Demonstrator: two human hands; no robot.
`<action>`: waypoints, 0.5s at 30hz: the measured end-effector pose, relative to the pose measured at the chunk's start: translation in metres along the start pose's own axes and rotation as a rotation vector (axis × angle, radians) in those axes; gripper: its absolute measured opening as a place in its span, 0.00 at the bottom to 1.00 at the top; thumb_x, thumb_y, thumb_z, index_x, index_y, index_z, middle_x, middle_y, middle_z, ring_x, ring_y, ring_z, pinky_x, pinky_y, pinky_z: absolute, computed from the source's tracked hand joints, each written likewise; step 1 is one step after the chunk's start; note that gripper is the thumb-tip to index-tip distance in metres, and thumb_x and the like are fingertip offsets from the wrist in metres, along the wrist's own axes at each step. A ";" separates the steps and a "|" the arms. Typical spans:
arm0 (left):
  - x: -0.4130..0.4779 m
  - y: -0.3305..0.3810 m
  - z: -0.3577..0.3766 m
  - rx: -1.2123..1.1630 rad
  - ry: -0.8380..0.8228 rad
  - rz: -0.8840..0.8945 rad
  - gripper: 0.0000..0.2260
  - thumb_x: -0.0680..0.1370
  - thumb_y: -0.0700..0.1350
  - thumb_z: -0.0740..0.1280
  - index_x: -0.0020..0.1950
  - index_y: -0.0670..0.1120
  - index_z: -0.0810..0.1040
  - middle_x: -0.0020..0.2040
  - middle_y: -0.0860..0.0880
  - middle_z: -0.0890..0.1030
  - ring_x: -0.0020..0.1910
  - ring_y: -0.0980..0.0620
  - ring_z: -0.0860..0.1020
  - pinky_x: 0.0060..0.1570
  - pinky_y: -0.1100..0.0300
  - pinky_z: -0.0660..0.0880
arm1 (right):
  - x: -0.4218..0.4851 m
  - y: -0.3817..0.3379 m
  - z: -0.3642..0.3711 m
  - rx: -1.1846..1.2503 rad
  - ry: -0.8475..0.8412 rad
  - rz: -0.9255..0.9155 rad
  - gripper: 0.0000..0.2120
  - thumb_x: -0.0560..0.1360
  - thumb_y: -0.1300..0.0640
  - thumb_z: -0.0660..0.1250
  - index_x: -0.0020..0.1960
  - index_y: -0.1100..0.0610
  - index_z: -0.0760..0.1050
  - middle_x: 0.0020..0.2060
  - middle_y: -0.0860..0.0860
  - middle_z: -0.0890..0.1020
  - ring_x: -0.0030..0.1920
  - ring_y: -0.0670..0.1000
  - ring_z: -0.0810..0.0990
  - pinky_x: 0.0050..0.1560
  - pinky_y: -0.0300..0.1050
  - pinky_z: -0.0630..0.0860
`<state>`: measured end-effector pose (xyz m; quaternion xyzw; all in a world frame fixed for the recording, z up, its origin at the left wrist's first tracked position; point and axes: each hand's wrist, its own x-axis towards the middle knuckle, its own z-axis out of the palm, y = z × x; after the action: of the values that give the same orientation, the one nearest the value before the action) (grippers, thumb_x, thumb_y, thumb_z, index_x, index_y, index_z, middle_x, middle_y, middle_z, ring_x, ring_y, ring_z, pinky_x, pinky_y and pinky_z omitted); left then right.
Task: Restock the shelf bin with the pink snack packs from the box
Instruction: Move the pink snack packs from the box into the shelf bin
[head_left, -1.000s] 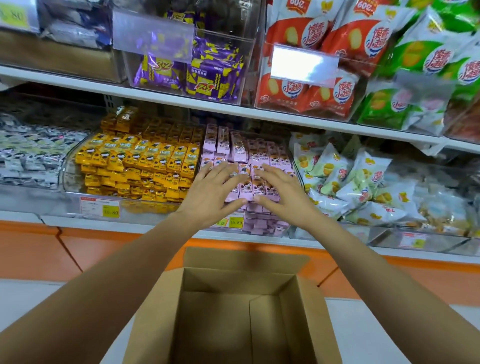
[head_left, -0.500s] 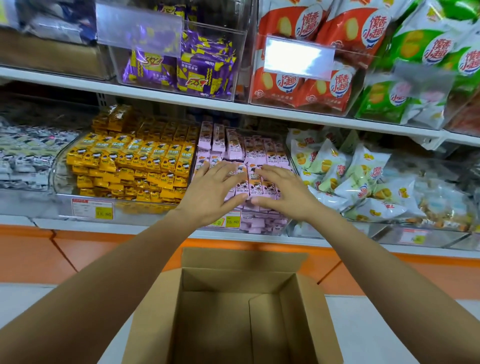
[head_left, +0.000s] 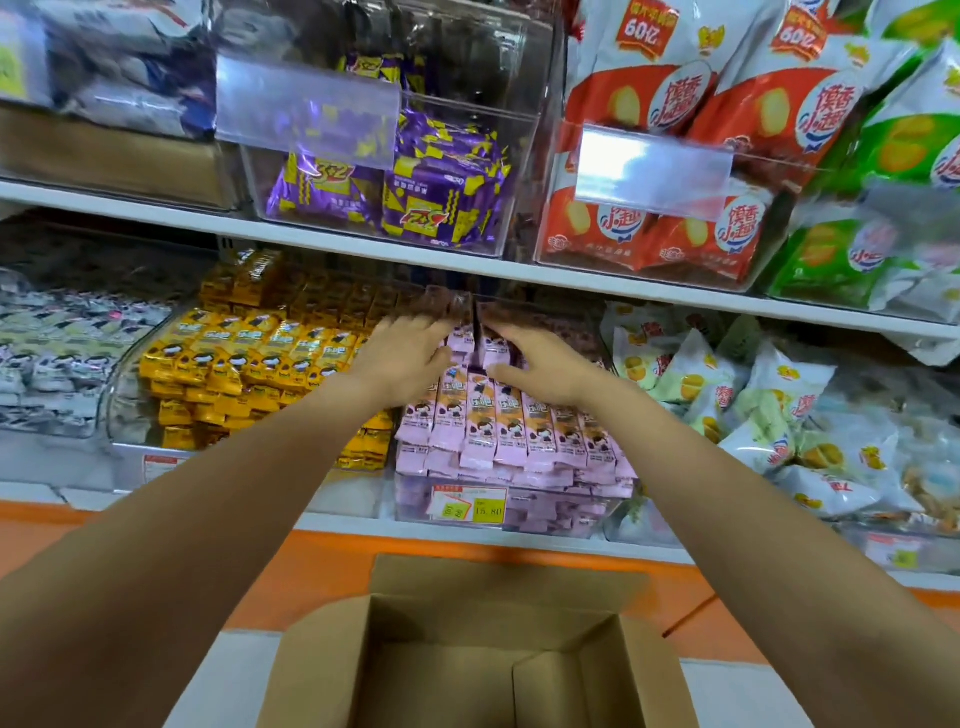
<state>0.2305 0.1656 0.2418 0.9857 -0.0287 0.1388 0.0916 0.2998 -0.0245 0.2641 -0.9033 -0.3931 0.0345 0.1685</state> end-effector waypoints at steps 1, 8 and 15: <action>0.001 -0.002 0.001 -0.004 -0.012 0.011 0.21 0.83 0.48 0.56 0.76 0.49 0.62 0.71 0.44 0.70 0.70 0.43 0.66 0.68 0.51 0.60 | 0.003 0.002 0.002 0.018 0.019 -0.002 0.32 0.78 0.52 0.65 0.77 0.53 0.55 0.75 0.52 0.63 0.74 0.53 0.62 0.73 0.47 0.61; 0.002 -0.010 0.006 -0.070 0.036 0.040 0.20 0.82 0.49 0.58 0.74 0.49 0.66 0.67 0.43 0.75 0.66 0.41 0.70 0.65 0.49 0.65 | 0.025 -0.001 0.015 0.005 0.116 0.043 0.31 0.77 0.50 0.66 0.76 0.51 0.59 0.74 0.53 0.66 0.71 0.55 0.67 0.68 0.46 0.66; -0.001 -0.012 0.003 -0.118 0.108 0.003 0.19 0.81 0.48 0.59 0.71 0.44 0.69 0.61 0.41 0.76 0.62 0.41 0.72 0.61 0.51 0.64 | 0.024 0.000 0.011 -0.043 0.123 -0.026 0.33 0.76 0.42 0.64 0.77 0.45 0.55 0.78 0.46 0.50 0.77 0.50 0.55 0.71 0.45 0.60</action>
<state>0.2317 0.1769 0.2364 0.9696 -0.0333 0.1897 0.1507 0.3142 -0.0038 0.2550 -0.9018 -0.3944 -0.0318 0.1737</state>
